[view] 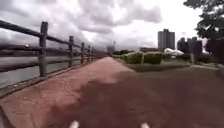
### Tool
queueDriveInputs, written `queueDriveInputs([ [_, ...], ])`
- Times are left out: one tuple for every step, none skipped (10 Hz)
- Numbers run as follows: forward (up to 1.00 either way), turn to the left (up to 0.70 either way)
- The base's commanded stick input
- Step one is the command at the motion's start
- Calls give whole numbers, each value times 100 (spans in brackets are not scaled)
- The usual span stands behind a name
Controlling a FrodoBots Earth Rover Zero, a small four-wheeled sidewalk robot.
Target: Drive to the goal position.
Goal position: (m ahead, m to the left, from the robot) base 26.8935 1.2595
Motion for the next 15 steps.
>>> queueDriveInputs([
  [100, 0],
  [100, 0],
  [100, 0],
  [100, 0],
  [100, 0],
  [100, 0],
  [100, 0],
  [100, 0],
  [100, 0],
  [100, 0],
  [100, 0],
  [100, 0],
  [100, 0],
  [100, 0],
  [100, 0],
])
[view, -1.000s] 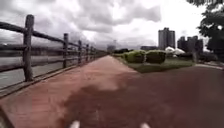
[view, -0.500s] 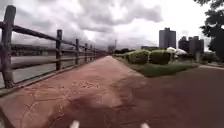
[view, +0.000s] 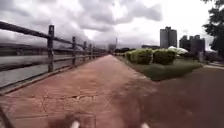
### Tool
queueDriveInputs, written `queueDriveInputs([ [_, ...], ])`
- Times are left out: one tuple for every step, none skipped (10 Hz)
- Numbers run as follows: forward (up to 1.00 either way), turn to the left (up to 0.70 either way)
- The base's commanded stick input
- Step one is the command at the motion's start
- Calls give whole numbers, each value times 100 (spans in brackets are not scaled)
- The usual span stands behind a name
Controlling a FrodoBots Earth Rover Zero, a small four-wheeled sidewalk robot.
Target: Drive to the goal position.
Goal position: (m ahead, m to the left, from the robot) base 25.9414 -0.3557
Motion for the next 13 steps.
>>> queueDriveInputs([
  [100, 0],
  [100, 0],
  [100, 0],
  [100, 0],
  [100, 0],
  [100, 0],
  [100, 0],
  [100, 0],
  [100, 0],
  [100, 0],
  [100, 0],
  [100, 0],
  [100, 0],
])
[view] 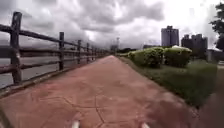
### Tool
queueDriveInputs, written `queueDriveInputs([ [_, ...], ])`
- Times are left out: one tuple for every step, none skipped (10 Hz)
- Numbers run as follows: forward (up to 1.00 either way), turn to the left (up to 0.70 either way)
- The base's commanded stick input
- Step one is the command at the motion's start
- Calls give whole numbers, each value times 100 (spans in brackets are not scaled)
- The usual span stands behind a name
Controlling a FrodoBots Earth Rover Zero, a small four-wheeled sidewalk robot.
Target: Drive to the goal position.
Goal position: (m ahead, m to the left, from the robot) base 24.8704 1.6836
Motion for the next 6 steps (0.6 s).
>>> queueDriveInputs([
  [100, 0],
  [100, 0],
  [100, 0],
  [100, 0],
  [100, 0],
  [100, 0],
])
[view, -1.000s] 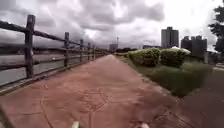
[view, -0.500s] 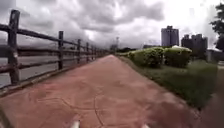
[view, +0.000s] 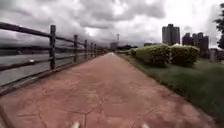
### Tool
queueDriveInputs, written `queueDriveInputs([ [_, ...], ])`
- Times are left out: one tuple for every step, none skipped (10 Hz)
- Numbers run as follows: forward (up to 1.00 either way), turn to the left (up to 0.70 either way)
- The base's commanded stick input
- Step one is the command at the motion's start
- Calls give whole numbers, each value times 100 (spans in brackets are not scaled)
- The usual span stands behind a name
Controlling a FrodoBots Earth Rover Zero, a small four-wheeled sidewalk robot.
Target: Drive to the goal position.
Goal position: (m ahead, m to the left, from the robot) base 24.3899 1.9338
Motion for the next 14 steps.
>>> queueDriveInputs([
  [100, 0],
  [100, 0],
  [100, 0],
  [100, 0],
  [100, 0],
  [100, 0],
  [100, 0],
  [100, 0],
  [100, 0],
  [100, 0],
  [100, 0],
  [100, 0],
  [100, 0],
  [100, 0],
])
